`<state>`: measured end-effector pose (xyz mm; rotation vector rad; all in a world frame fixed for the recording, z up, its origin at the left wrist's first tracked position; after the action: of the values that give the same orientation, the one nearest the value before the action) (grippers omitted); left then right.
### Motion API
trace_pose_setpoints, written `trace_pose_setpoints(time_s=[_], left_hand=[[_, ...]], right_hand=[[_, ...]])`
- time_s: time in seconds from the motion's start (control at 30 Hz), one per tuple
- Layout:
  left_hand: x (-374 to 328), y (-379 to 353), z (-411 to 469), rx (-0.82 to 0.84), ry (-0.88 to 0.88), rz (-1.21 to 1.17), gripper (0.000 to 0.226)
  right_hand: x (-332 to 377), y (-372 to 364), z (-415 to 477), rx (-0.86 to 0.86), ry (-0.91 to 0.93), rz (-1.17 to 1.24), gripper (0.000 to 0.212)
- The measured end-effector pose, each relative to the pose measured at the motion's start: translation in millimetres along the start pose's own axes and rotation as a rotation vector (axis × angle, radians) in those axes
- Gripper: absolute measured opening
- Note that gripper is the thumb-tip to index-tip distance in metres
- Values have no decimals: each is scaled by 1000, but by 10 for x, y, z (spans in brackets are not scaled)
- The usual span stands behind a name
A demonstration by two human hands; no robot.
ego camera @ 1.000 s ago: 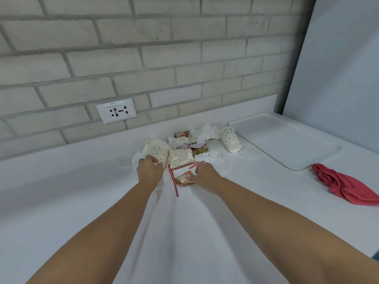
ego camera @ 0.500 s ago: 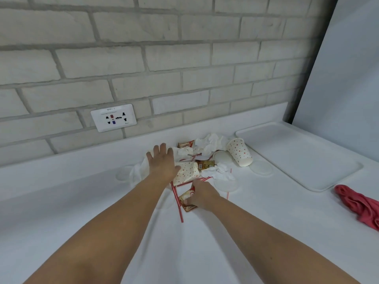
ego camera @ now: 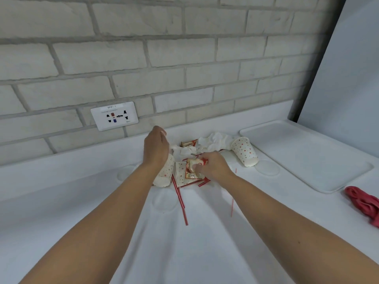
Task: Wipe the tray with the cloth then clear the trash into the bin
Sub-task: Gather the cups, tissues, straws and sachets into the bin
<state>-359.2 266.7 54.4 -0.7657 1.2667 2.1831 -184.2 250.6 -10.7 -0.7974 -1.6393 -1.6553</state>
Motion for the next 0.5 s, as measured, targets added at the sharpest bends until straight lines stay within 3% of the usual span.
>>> trace_pose_setpoints(time_s=[0.13,0.23,0.27,0.33,0.5], left_hand=[[403,-209,37,221,161,329,36],[756,-374,-165,370,299,526,67],[821,-410,-224,406,320,568,73],[890,-473,-280,454,329,600,76],[876,-492,-329,471,346,549,70]], right_hand=[[-100,-187,156,-27,-100,-82,41],[-121,-344,227,14,-122,-189,16],[-119,-390,241,52,-123,-217,18],[-147,-497,271,156,-140,-236,33],[-40,-542,247,235,-10,-286,41]])
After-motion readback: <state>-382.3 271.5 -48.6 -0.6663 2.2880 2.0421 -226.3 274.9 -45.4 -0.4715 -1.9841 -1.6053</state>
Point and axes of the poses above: each hand's wrist, its own z-axis towards the middle knuckle, its own y-axis out of the back of the hand, x = y × z, the point moved 9 cm from there along z, towards the middle knuckle, and after that the axes turned 8 degrees about z, right-handed, at the moved point
